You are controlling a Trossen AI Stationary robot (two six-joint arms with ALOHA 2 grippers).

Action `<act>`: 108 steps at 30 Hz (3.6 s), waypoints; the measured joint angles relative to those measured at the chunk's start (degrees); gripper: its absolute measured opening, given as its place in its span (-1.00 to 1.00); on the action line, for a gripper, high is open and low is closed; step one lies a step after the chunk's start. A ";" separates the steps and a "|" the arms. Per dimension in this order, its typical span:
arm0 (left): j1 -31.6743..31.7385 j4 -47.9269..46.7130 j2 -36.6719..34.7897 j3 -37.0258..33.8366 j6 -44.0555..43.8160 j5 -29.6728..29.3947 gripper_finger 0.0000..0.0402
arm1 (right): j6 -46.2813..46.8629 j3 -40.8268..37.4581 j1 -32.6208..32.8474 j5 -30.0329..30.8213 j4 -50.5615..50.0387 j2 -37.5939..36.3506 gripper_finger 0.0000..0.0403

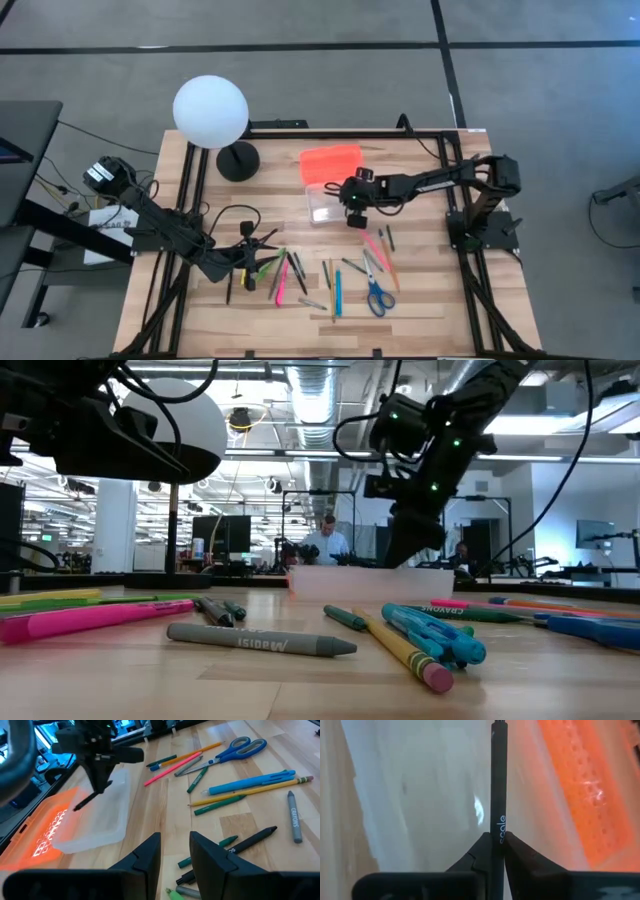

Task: Pick & place school supplies into a supply box
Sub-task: Put the black pen into the orange supply box, then put the yellow pen into the orange supply box

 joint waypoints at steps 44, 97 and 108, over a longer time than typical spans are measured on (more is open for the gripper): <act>1.20 5.60 -0.02 3.52 -11.69 6.29 -0.51 | 8.83 -25.71 32.77 21.53 18.15 -40.30 -0.20; 4.04 -89.13 19.80 35.14 -85.24 26.41 -0.17 | 9.92 -48.92 34.25 25.63 53.29 -43.19 -0.28; 4.04 -80.86 19.80 29.81 -88.46 28.47 -0.09 | 9.08 -48.92 34.25 25.53 53.23 -43.19 -0.31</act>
